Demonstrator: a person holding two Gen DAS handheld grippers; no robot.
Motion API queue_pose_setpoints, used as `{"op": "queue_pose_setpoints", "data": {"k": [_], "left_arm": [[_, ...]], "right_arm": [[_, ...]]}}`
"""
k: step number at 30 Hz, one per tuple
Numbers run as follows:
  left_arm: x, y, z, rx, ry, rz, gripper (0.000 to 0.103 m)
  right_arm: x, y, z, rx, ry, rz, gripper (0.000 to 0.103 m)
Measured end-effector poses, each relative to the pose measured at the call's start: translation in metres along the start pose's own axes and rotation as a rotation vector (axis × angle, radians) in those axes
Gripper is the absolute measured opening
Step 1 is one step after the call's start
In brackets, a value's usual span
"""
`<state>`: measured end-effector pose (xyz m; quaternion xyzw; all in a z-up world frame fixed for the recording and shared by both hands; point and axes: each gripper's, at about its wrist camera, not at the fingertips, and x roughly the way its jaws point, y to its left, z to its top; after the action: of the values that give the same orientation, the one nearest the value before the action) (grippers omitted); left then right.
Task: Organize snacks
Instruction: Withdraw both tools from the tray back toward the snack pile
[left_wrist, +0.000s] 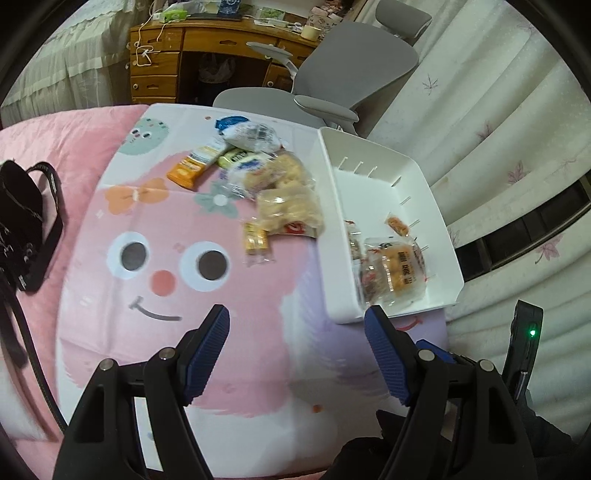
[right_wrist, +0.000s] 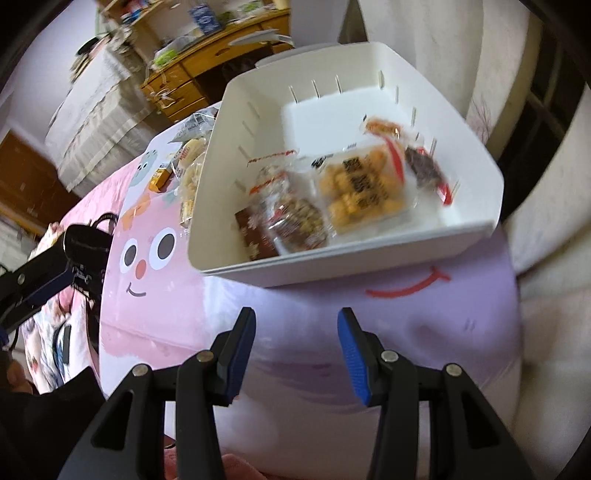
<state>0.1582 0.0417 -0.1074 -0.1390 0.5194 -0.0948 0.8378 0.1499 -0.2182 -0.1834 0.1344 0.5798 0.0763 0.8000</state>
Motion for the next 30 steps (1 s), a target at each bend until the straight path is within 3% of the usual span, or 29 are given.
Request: {"op": "queue_pose_setpoints", "data": {"k": [15, 30], "left_arm": [[-0.036, 0.092, 0.02, 0.165, 0.029, -0.004, 0.074], [-0.015, 0.142, 0.059, 0.239, 0.097, -0.005, 0.074]], "right_arm": [[0.028, 0.091, -0.048, 0.189, -0.043, -0.01, 0.046], [0.058, 0.149, -0.06, 0.236, -0.029, -0.063, 0.046]]}}
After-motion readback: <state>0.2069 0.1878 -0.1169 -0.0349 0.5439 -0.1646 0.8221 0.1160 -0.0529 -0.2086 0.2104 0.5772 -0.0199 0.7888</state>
